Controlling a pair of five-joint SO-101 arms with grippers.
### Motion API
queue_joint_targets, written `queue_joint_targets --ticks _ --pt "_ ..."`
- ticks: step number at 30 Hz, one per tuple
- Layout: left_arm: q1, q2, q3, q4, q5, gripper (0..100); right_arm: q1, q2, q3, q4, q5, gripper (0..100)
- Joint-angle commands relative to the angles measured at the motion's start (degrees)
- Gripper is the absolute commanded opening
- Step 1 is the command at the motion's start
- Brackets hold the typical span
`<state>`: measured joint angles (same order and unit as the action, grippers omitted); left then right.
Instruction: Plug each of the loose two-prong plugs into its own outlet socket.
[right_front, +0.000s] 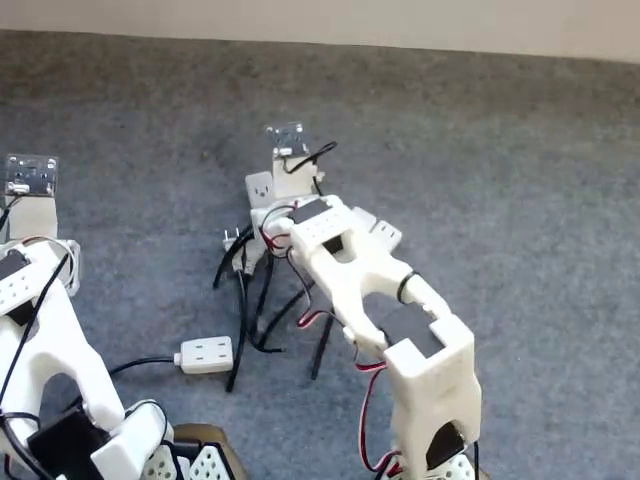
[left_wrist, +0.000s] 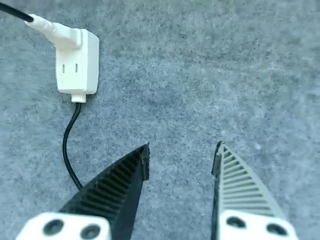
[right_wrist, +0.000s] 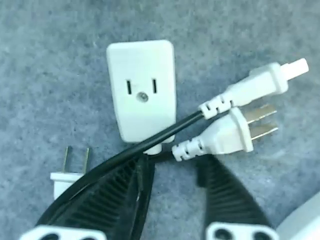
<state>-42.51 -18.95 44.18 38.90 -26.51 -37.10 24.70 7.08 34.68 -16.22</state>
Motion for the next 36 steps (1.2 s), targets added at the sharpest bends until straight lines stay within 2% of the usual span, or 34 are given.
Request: queue_joint_targets --ticks 1,3,11,13,15,18,21,27,36 --pt "-0.66 -0.48 -0.31 -0.79 -0.35 21 0.75 -0.22 -2.07 -0.48 -0.53 5.9" --pt "-0.66 -0.48 -0.31 -0.79 -0.35 21 0.75 -0.22 -1.98 -0.48 -0.53 1.9" --pt "-0.66 -0.48 0.92 -0.88 -0.35 21 1.8 -0.4 -2.42 -0.48 -0.44 2.1" --pt "-0.66 -0.48 0.92 -0.88 -0.35 21 3.12 -0.48 -2.51 -0.48 -0.44 7.3" --pt "-0.66 -0.48 0.92 -0.88 -0.35 21 4.88 -0.57 -2.59 0.84 -0.79 18.3" --pt "-0.66 -0.48 0.92 -0.88 -0.35 21 6.64 -2.42 -6.29 7.52 -3.87 30.4" --pt "-0.57 -0.48 0.92 -0.88 -0.35 21 7.08 -4.97 -8.66 12.35 -7.82 31.0" --pt "-0.57 -0.48 1.01 -0.88 -0.35 21 4.53 -2.86 -7.78 7.16 -19.78 31.0" --pt "-0.22 -0.48 2.42 -0.88 -0.35 21 4.09 10.51 -16.92 4.62 -20.57 31.0"
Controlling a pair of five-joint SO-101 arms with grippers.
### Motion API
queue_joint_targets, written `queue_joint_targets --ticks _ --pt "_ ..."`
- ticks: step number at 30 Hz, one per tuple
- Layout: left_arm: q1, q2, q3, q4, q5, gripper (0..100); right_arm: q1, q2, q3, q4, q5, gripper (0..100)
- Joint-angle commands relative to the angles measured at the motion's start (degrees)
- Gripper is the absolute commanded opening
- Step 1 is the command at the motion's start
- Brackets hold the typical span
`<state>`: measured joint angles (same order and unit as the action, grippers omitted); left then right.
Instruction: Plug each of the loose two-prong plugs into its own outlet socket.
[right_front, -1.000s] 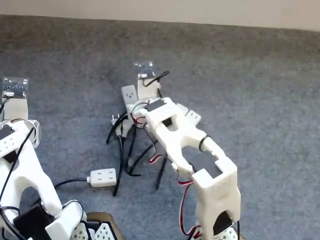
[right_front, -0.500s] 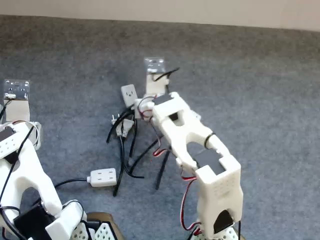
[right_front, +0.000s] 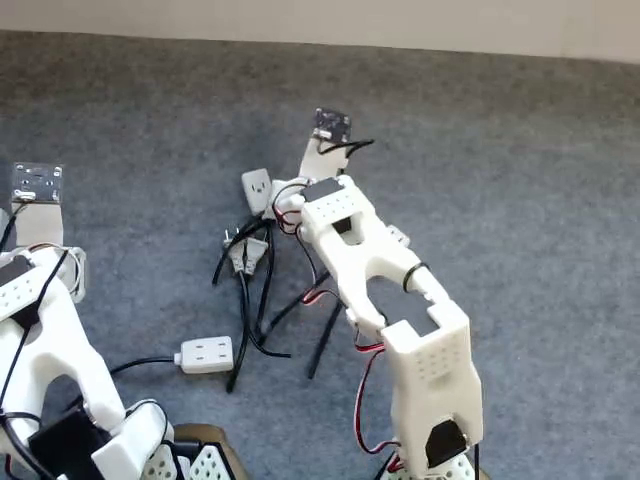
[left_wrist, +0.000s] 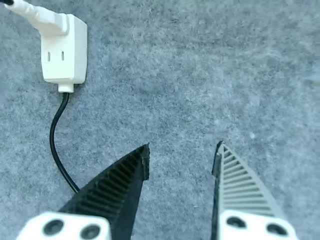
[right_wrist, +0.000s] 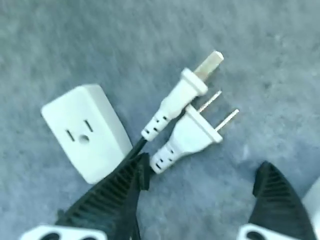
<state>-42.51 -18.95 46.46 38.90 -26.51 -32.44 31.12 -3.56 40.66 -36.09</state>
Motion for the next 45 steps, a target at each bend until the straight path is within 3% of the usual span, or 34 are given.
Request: queue_joint_targets --ticks 1,5,12,20,25,29,34,39,45 --pt "-0.22 -0.48 0.13 -1.05 -0.35 21 -0.57 5.49 -7.43 -1.27 -0.7 31.0" --pt "-0.22 -0.48 0.31 -2.02 -0.35 21 -0.75 8.57 -10.68 1.19 -0.7 29.4" --pt "-0.57 -0.48 0.31 -2.02 -0.35 21 -0.84 9.19 -13.93 4.88 -0.79 0.2" --pt "-0.66 -0.48 0.31 -1.93 -0.35 21 -2.95 9.27 -13.67 6.02 -0.79 3.4" --pt "-0.66 -0.48 0.22 -2.02 -0.35 21 -2.68 7.78 -16.75 18.77 0.35 0.7" --pt "-0.66 -0.48 0.22 -2.02 -0.35 21 -1.45 2.77 -25.45 34.77 15.3 0.5" --pt "-0.31 -0.48 0.22 -2.02 -0.35 21 1.63 -4.18 -36.0 47.43 37.1 0.5" --pt "-0.22 -0.48 0.22 -2.02 -0.35 21 8.48 -10.15 -49.1 60.79 58.73 0.5" --pt "-0.31 -0.48 0.22 -1.85 -0.35 21 18.42 -12.26 -32.57 60.26 75.34 0.5"
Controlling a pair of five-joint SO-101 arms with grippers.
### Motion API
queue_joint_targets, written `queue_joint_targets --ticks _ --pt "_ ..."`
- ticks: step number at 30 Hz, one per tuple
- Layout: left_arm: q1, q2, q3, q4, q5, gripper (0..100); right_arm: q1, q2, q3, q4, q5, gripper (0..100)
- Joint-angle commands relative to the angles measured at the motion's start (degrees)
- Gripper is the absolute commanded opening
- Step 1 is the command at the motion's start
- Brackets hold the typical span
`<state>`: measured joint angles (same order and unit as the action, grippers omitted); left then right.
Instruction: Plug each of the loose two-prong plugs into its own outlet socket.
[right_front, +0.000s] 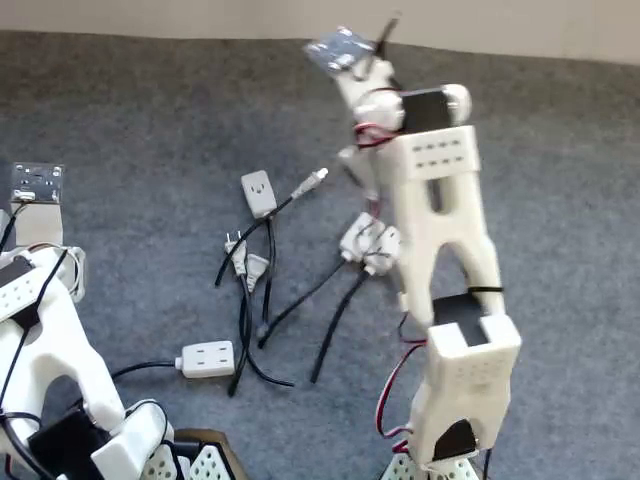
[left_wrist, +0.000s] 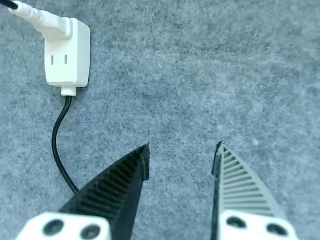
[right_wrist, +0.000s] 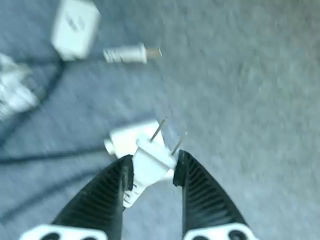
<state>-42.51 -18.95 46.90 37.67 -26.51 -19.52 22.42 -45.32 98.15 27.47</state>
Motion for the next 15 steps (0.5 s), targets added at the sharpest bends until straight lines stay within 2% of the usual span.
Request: queue_joint_targets --ticks 1,4,7,11,15 --pt "-0.48 -0.48 -0.22 -0.62 -0.35 21 6.64 -3.65 12.09 2.68 13.89 0.5" --pt "-0.66 -0.48 -0.22 -0.53 -1.41 21 9.19 -3.74 17.71 1.8 17.58 0.5" --pt "-0.66 -0.48 -0.13 -0.44 -5.1 21 10.86 -5.23 19.21 1.45 18.02 0.5" --pt "-0.31 -0.48 1.1 -0.44 -5.54 21 11.74 -11.65 21.76 1.45 18.2 0.5" --pt "-0.13 -0.48 1.98 -0.26 -5.54 21 11.38 -20.18 31.96 -0.92 18.29 0.5"
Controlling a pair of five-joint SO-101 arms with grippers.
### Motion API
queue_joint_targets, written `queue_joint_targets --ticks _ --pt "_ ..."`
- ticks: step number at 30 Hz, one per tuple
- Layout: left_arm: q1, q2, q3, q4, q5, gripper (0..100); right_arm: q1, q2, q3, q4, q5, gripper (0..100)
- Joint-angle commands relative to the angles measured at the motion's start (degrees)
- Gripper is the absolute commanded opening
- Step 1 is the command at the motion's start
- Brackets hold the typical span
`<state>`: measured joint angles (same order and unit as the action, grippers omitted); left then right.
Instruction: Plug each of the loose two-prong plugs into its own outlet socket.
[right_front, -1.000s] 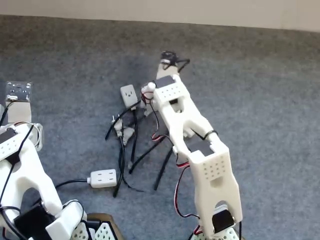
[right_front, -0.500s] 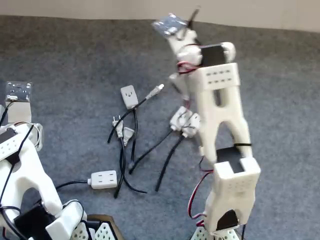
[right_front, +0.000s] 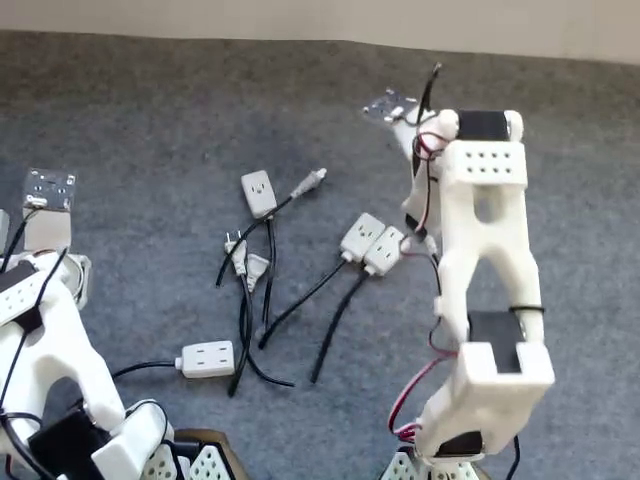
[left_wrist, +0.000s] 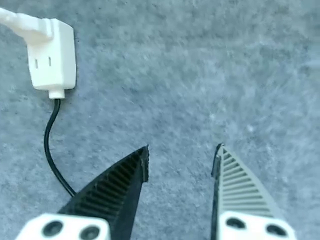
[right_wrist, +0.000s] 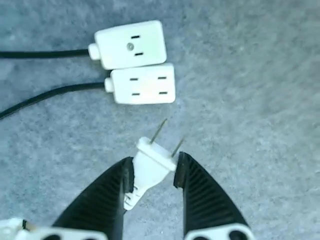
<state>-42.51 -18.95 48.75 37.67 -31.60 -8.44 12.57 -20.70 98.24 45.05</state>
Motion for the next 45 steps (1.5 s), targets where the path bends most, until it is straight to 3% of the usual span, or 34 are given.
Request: queue_joint_targets --ticks 1,5,10,13,19,21,25,27,34,45 --pt "-0.13 -0.48 0.04 0.53 -0.44 21 0.4 -12.97 11.38 -3.12 0.7 0.5" --pt "-0.04 -0.92 -0.31 3.87 -0.53 21 0.31 -24.31 34.15 -14.81 1.41 0.5" --pt "0.75 -0.92 -0.31 5.71 -0.53 21 -1.01 -30.2 66.59 -38.81 2.73 0.5" --pt "0.75 -0.92 -0.31 6.07 -0.53 21 -1.71 -29.49 73.8 -45.23 2.73 0.5" --pt "0.66 -0.92 0.04 6.51 -0.53 21 -1.71 -25.8 74.15 -50.42 1.05 0.7" --pt "0.66 -0.66 0.04 6.51 -0.53 21 -1.71 -25.63 74.15 -50.77 0.62 3.5" --pt "0.4 -0.66 -0.04 6.51 -0.53 21 -0.22 -25.63 74.68 -50.59 -4.57 26.1" --pt "0.31 -0.57 -0.13 6.33 -0.53 21 1.01 -25.71 74.86 -50.51 -8.09 31.3" --pt "0.75 -0.57 -0.22 6.15 -0.53 21 2.42 -25.71 76.44 -49.19 -18.64 22.4" --pt "0.75 -0.57 -0.13 6.15 -0.53 21 3.03 -27.91 76.18 -37.67 -18.46 20.7"
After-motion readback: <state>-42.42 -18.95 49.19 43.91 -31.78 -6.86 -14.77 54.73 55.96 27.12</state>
